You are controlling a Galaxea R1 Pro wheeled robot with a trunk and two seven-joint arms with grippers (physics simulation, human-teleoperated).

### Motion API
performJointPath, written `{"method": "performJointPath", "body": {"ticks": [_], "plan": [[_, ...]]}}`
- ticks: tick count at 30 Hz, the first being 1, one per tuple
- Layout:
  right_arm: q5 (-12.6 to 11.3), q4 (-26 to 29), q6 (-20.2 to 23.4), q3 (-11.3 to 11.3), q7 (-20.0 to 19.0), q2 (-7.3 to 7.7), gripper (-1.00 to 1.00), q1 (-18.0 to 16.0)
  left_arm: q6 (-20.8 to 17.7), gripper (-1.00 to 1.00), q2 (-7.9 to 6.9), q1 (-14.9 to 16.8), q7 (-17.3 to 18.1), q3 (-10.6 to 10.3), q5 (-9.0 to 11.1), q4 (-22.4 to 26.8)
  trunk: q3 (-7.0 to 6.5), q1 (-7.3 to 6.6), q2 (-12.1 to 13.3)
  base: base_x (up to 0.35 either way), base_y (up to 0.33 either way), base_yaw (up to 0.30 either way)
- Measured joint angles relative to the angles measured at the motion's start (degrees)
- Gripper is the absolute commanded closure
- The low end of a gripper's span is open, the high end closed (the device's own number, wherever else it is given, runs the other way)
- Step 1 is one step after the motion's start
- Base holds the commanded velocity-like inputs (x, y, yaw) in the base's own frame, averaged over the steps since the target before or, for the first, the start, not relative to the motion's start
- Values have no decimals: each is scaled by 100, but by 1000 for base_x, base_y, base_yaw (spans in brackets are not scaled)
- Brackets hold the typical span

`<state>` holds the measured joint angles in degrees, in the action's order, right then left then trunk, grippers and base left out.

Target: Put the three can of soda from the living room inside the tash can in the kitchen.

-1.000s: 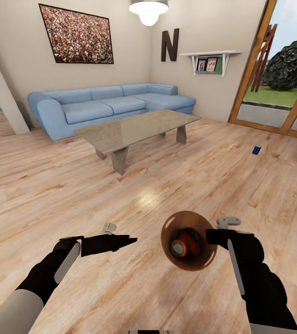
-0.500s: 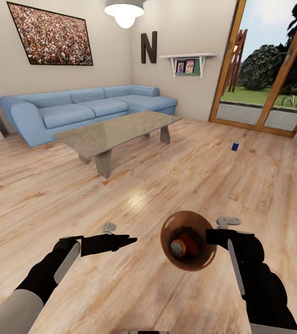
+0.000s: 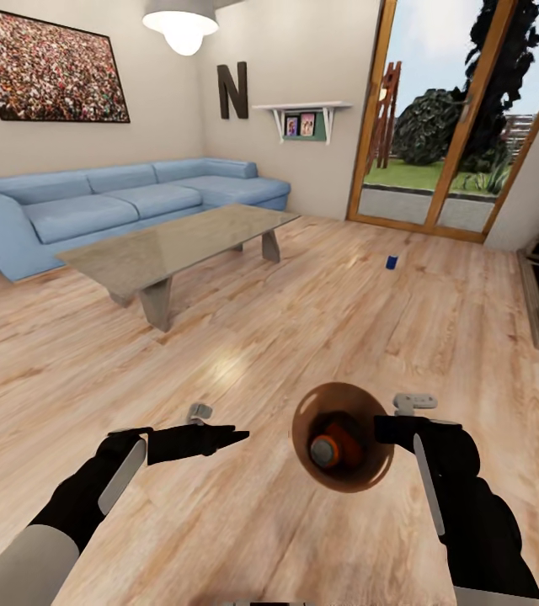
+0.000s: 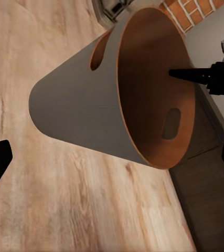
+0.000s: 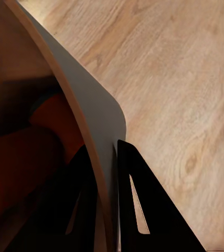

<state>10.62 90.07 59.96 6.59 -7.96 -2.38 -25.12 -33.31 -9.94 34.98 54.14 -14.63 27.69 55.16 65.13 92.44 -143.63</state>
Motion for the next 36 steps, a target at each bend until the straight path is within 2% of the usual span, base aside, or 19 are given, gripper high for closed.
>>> {"method": "performJointPath", "body": {"ticks": [5,10,20,23,28,33,36], "plan": [[57,0,-2,2,3,1,100,0,0,-100,0,0,0,-3,0,4,-14,0,0,0,0,-110],[-50,0,2,-1,-2,9,100,0,0,-100,1,0,0,-3,1,6,-15,0,0,0,0,-7],[-18,0,1,0,-3,-3,100,0,0,-100,1,0,0,-5,7,11,-16,0,0,0,0,-12],[-99,0,4,3,0,-15,100,0,0,-100,1,0,0,-6,8,12,-27,0,0,0,0,-208],[50,0,-2,10,4,-16,100,0,0,-100,0,0,0,-5,8,13,-50,0,0,0,0,-236],[-53,0,2,7,2,-17,100,0,0,-100,1,0,0,-5,9,12,-73,0,0,0,0,-242],[-15,0,1,8,3,-16,100,0,0,-100,1,0,0,-5,9,18,-87,0,0,0,0,-242]]}}
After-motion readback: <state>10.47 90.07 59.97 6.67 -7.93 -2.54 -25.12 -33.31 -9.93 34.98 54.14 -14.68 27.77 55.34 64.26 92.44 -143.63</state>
